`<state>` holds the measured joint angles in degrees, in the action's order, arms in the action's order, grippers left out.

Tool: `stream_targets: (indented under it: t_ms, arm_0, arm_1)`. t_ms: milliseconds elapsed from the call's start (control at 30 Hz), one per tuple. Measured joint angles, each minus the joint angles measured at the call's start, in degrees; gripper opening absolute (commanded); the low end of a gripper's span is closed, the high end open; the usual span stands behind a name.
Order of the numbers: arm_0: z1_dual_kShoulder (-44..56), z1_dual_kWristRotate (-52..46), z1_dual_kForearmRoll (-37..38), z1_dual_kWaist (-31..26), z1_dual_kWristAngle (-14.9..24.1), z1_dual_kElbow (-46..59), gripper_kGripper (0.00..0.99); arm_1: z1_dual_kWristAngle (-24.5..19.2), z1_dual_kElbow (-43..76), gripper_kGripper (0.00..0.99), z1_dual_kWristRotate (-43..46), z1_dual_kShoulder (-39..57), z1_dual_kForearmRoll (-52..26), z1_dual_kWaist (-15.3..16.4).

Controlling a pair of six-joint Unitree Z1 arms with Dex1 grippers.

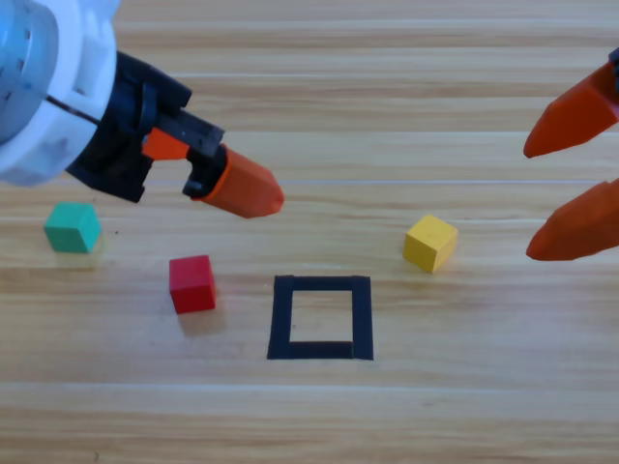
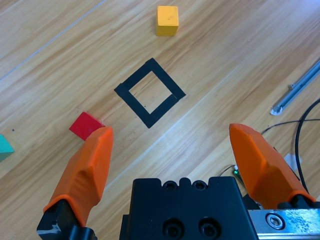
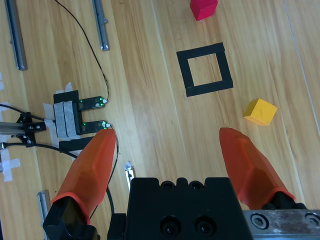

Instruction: Stack the blocks in the rectangular block: red at the bottom, yellow in the middle, green on top

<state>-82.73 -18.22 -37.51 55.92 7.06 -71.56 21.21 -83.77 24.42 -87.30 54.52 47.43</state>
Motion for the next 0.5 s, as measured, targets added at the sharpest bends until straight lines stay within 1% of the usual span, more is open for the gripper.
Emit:
stream_targets:
  t_ms: [367, 433, 500]
  arm_0:
    - [-0.14, -0.55, 0.00, 0.00, 0.43, 0.06, 0.990]
    - [-0.15, -0.77, 0.00, 0.00, 0.65, 0.06, 0.990]
    - [-0.22, -1.66, 0.00, 0.00, 1.46, 0.01, 0.990]
  arm_1:
    - [-0.20, 0.38, 0.919, -0.25, -0.01, 0.00, 0.00]
    - [-1.15, 0.45, 0.919, -0.63, -0.01, 0.00, 0.00]
    - [-3.36, 0.45, 0.919, -1.24, -0.05, 0.00, 0.02]
